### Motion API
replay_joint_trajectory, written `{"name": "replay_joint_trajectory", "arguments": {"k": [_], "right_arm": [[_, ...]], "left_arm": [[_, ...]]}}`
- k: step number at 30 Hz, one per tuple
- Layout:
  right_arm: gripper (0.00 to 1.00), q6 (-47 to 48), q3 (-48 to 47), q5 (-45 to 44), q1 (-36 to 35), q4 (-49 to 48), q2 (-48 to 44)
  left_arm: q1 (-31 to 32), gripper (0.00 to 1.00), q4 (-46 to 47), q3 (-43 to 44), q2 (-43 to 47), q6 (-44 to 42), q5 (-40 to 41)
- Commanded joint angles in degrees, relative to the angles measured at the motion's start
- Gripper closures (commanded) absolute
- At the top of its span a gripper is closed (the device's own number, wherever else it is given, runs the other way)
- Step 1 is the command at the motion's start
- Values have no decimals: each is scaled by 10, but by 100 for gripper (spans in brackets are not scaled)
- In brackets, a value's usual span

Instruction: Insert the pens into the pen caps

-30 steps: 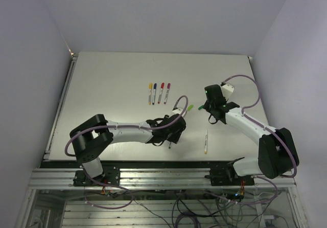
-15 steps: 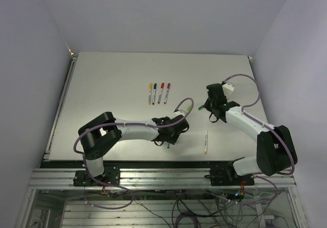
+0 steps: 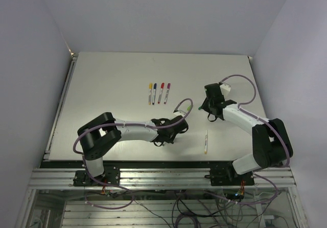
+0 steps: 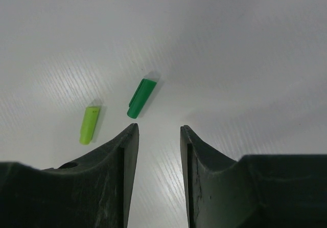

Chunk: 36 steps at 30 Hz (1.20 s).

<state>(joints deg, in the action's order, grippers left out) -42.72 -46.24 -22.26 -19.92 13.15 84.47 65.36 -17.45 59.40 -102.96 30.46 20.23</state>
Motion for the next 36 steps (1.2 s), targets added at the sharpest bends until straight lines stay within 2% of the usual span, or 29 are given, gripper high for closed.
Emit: {"name": "replay_joint_trajectory", "arguments": {"k": [1,7,15,29,33,36], "right_arm": [[61,-9,-28,9,4,-3,23],[55,-21,-59,9,2,13,58],[56,-41,-84,3,2,21,107],[58,-49,-128,-13,3,28,187],[61,-52,-139,-20,3,36,205],[67,-59,-143,-28,3,50,212]], "left_arm": [[2,93,-4,-42,-17,7,-45],[1,93,-4,-60,18,15,-39],[2,93,-7,-68,66,15,-41],[1,93,-20,-67,99,6,-40],[0,93,-25,-65,104,2,-39],[-1,93,-25,-65,106,3,-38]]}}
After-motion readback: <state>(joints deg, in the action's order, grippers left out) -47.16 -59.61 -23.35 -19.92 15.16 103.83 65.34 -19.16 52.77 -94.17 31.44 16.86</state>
